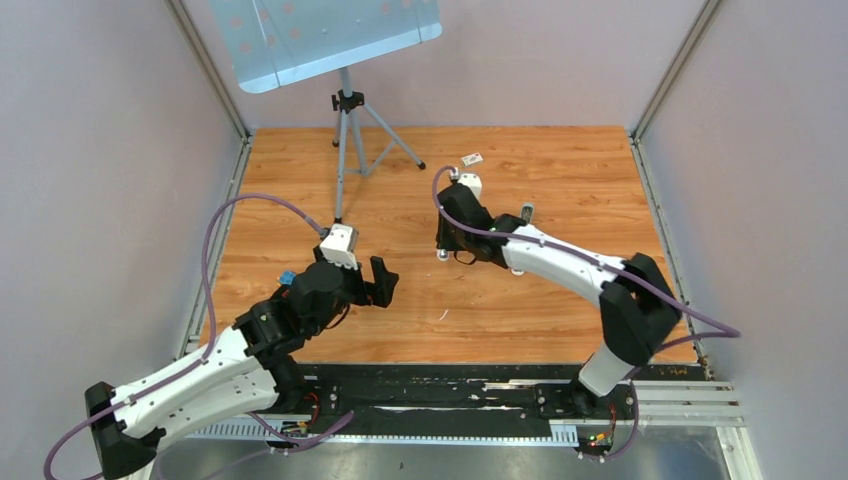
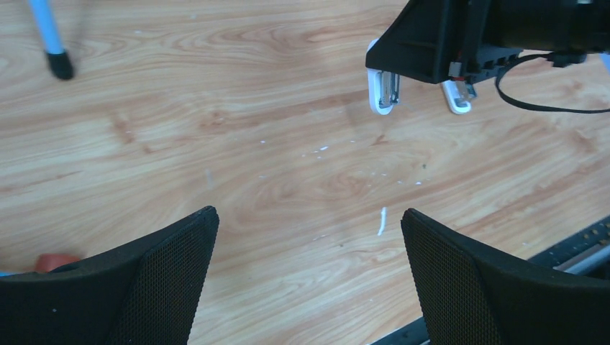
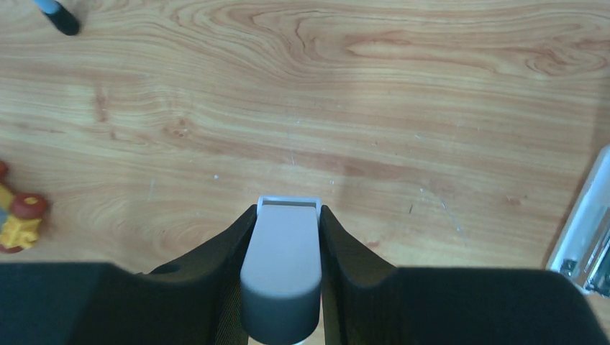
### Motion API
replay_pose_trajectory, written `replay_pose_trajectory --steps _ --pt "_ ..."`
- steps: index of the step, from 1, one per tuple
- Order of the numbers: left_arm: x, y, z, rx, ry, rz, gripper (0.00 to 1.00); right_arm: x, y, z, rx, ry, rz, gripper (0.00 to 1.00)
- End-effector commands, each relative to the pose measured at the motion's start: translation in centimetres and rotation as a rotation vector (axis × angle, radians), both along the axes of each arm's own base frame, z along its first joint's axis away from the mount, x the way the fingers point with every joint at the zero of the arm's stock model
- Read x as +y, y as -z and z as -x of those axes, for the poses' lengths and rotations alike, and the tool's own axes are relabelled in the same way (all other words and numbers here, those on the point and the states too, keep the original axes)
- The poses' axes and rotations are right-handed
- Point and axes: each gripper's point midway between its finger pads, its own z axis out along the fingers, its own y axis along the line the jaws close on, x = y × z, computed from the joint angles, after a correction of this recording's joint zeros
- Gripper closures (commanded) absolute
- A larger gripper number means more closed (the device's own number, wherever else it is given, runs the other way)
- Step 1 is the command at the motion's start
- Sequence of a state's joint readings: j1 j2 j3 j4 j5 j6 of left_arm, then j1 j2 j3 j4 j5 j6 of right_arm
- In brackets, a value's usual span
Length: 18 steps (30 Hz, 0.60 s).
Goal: Load the staples into the stapler
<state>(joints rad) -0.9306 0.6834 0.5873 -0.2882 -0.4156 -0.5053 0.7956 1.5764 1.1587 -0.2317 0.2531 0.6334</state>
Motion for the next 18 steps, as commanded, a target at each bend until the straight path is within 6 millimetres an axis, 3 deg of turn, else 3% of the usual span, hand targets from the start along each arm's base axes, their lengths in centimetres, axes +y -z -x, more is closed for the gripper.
replay_pose_trajectory --steps 1,8,14,18 --pt "3.5 -0.7 -0.1 -0.028 -0.109 -0.07 0.0 0.7 2.2 -1.2 0.069 -0.031 0.098 0.77" --pt "4.8 -0.8 0.1 -0.057 -0.158 -0.019 0.0 2.8 6.7 -2.6 0.168 -0.023 0.145 0.74" --pt "4.9 -0.8 0.4 -0.043 -0.164 -0.002 0.0 2.5 9.7 -3.3 0.202 0.017 0.202 0.73" --pt "4.9 -0.2 0.5 -0.027 -0.159 -0.006 0.0 2.7 10.9 -3.0 0.239 0.034 0.204 0.67"
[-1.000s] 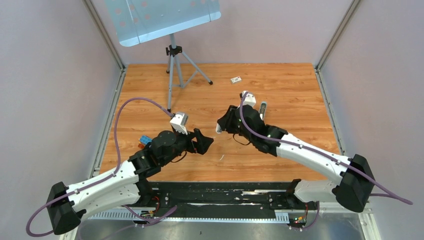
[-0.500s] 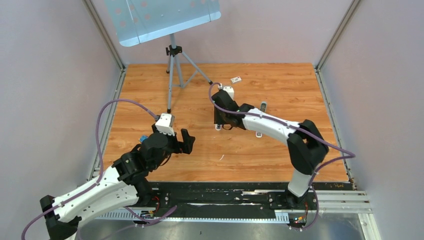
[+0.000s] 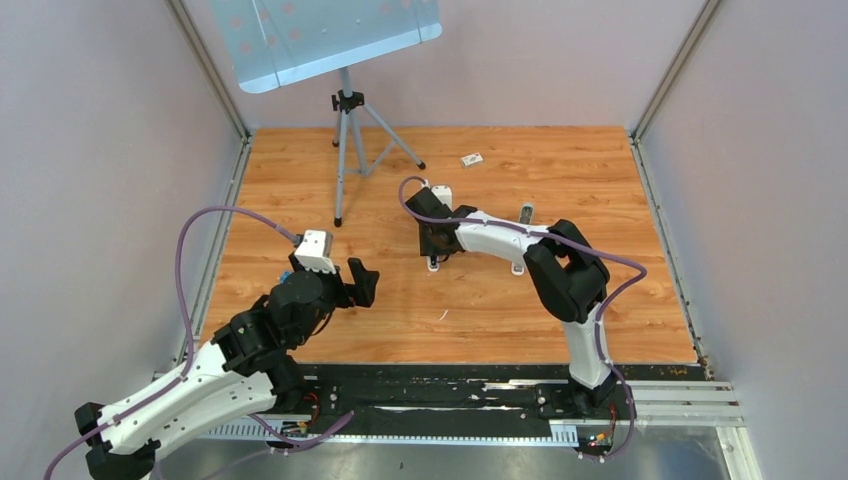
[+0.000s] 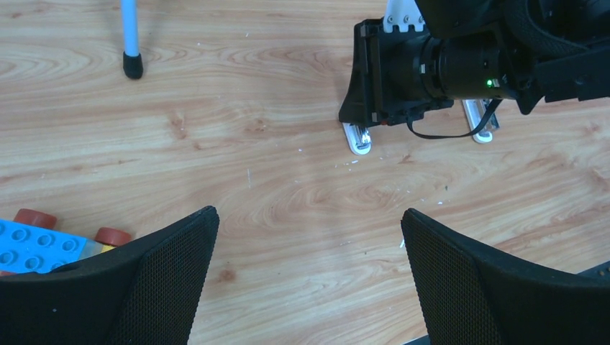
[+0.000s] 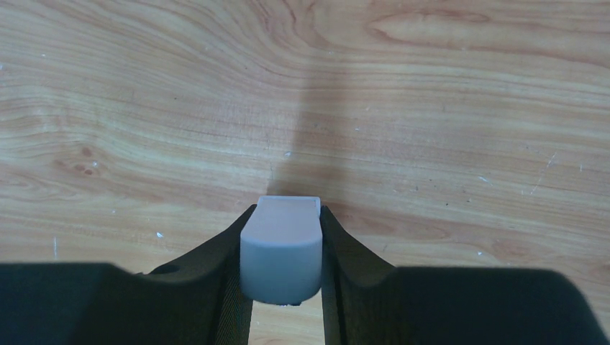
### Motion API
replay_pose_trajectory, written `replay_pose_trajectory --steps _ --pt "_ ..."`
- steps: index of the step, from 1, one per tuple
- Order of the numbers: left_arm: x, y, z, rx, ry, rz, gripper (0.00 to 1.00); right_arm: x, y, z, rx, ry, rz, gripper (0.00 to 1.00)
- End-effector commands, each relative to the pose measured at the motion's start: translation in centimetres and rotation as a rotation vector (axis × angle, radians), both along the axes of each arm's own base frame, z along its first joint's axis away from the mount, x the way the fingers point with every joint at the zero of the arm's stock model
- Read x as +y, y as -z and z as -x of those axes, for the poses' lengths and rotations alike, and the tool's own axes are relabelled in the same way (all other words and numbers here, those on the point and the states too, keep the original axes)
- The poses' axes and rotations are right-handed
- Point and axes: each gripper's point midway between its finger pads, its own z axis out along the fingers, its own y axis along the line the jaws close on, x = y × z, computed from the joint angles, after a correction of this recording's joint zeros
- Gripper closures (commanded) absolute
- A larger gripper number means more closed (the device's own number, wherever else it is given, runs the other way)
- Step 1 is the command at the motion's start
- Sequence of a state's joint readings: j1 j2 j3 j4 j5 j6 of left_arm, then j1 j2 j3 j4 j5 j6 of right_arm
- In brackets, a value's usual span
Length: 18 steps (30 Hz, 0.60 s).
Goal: Load the staples into the stapler
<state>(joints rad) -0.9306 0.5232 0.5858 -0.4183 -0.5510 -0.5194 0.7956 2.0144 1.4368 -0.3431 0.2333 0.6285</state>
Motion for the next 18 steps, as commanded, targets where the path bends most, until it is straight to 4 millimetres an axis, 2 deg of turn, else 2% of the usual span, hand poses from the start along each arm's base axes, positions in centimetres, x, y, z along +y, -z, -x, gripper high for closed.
replay_pose_trajectory --steps 1,4,9,14,18 --pt "0.6 1.2 0.1 0.028 -0.028 -0.011 0.0 -0.7 1.0 -0.1 0.042 0.053 0.024 0.64" --pt "0.7 0.7 0.3 0.028 -0.024 -0.011 0.0 -0.8 1.1 0.0 0.052 0.057 0.033 0.51" --pt "1.1 -0.6 0.4 0.022 -0.028 -0.012 0.0 0.0 -1.3 0.4 0.047 0.013 -0.02 0.29" --pt "1.1 -1.2 0.6 0.02 -0.012 -0.016 0.0 0.4 -6.7 1.2 -0.012 -0.078 -0.101 0.16" --pt "0.6 -1.6 0.8 0.004 0.034 -0.031 0.0 0.1 -11.4 1.5 -0.105 -0.189 -0.127 0.1"
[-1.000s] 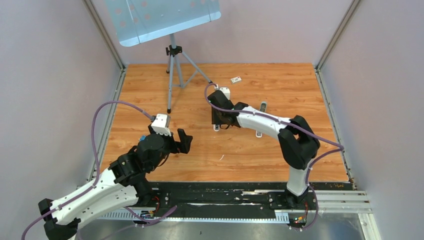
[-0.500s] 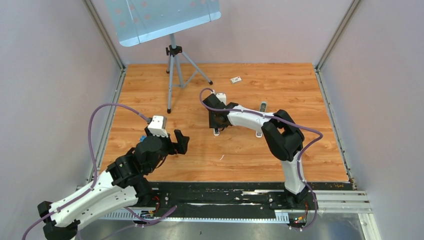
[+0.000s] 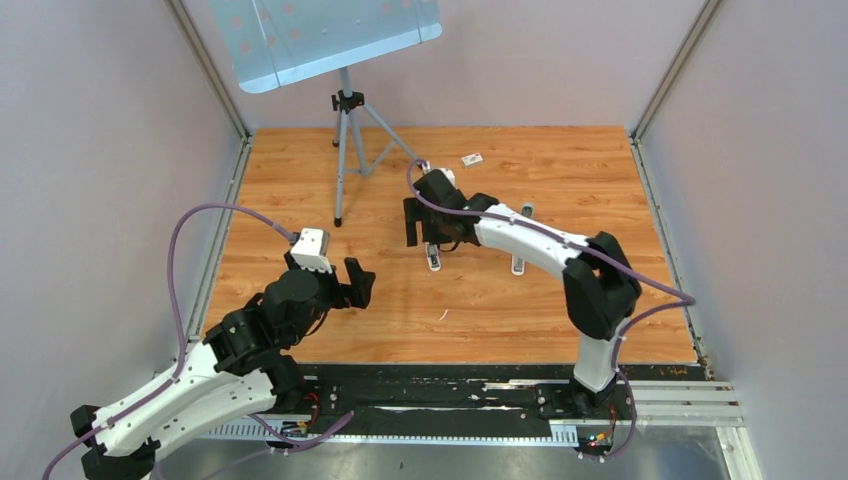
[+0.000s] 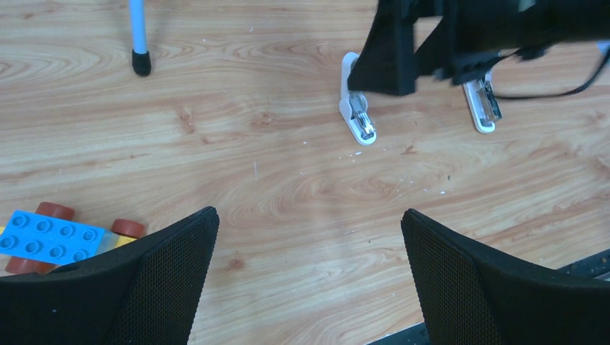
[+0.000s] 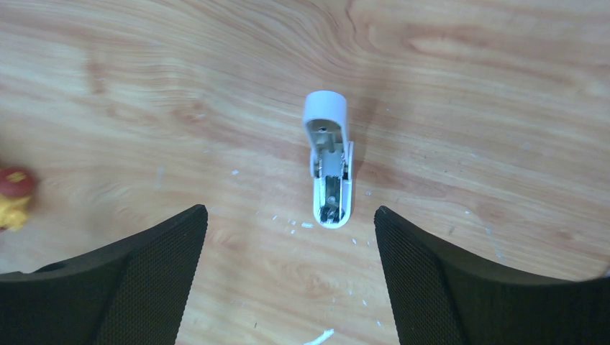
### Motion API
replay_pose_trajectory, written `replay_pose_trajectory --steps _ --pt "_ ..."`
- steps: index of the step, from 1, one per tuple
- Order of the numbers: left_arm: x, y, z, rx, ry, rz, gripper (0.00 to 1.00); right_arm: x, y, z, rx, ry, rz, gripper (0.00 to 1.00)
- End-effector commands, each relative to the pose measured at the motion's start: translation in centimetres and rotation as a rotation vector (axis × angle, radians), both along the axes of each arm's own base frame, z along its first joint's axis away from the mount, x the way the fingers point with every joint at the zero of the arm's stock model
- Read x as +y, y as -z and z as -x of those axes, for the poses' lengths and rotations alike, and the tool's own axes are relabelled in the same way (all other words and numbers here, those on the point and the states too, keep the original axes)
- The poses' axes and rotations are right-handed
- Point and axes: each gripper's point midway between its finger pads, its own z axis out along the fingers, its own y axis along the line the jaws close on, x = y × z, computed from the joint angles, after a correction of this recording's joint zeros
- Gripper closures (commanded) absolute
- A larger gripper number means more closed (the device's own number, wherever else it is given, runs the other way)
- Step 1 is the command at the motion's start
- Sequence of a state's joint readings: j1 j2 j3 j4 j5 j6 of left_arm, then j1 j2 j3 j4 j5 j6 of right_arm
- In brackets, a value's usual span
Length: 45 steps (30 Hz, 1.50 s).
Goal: Load the staples into the stapler
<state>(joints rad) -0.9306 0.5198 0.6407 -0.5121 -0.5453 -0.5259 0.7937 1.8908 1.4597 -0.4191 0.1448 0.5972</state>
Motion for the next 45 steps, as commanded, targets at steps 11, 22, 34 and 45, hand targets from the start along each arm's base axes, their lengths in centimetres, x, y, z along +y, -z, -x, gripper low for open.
replay_pose_trajectory --steps 11,22,34,45 --pt "-4.5 -2.2 1.2 -0.04 0.294 -0.028 0.0 -7.4 -8.0 -7.4 -0.22 -0.192 0.034 0.0" --pt "-6.5 -1.7 2.0 -0.052 0.361 0.098 0.0 -12.7 -2.1 -17.3 -0.179 -0.13 0.147 0.01" --pt "-4.8 -1.6 0.4 -0.059 0.251 0.003 0.0 -14.2 1.8 -24.5 -0.223 -0.096 0.229 0.0" --pt "-5.3 -1.9 -0.5 -0.08 0.23 0.02 0.0 -14.2 5.8 -27.0 -0.189 -0.113 0.126 0.01"
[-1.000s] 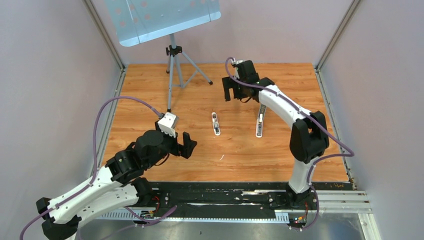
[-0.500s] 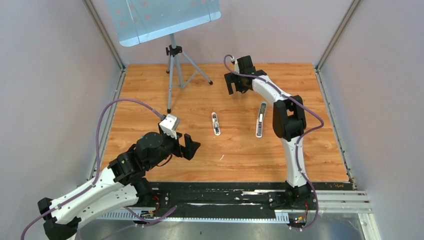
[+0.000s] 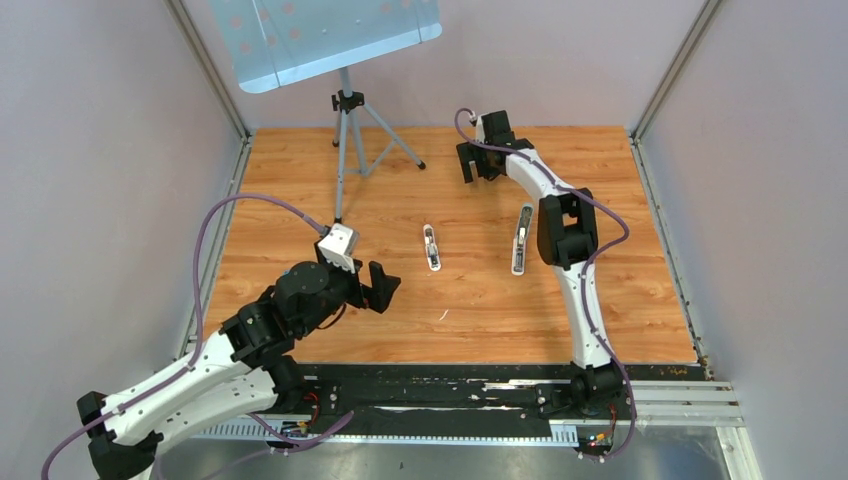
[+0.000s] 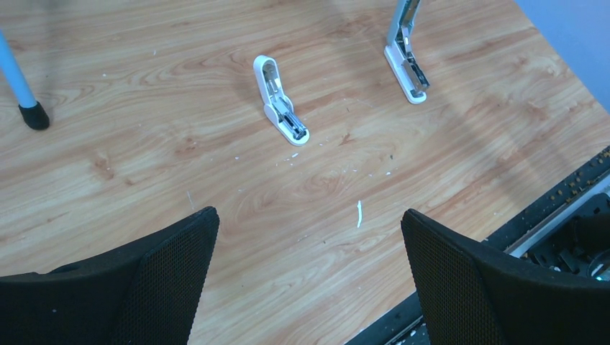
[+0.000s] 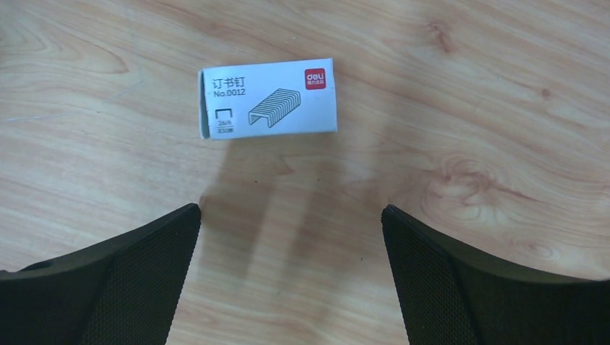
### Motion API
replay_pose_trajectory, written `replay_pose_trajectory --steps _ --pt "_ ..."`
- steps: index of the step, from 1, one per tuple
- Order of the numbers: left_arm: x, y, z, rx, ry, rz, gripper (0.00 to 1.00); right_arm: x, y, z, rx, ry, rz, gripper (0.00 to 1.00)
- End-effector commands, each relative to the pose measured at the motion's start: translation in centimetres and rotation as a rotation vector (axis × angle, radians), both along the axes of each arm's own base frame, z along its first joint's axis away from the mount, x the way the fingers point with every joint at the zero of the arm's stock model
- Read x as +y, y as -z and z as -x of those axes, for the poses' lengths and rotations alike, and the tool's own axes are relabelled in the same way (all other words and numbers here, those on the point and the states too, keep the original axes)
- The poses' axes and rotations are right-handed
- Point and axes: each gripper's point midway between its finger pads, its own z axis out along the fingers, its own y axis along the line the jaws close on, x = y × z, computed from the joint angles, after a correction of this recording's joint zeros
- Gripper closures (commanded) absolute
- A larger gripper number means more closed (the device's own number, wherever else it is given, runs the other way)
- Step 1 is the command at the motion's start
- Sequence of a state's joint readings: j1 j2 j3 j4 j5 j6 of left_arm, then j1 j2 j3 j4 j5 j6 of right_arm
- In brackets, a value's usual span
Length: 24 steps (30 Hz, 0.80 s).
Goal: Load the staples into the stapler
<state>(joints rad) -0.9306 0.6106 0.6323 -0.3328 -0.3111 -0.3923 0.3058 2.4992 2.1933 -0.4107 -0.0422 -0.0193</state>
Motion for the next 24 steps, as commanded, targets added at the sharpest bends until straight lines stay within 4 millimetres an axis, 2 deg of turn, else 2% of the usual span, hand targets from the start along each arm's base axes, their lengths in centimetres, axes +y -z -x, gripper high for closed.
replay_pose_trajectory --steps 1,6,11,16,24 --pt "-0.2 -1.3 -0.9 -0.038 -0.032 0.032 0.0 0.0 1.1 -1.1 0.012 -0.021 -0.061 0.01" --pt "-0.7 -1.8 -1.2 -0.048 -0.023 0.035 0.0 0.6 1.8 -2.1 0.001 -0.034 -0.081 0.03" --pt "-0.8 -1.6 -1.5 -0.041 -0.029 0.017 0.0 0.4 2.7 -2.8 -0.01 -0.015 -0.068 0.05" --pt "-0.6 -1.6 -1.7 -0.037 -0.053 0.027 0.0 1.1 2.0 -3.8 -0.058 -0.016 -0.071 0.13" --pt "-0.9 -2.6 -1.7 -0.045 -0.05 0.057 0.0 2.9 1.2 -4.5 -0.131 -0.059 -0.027 0.2"
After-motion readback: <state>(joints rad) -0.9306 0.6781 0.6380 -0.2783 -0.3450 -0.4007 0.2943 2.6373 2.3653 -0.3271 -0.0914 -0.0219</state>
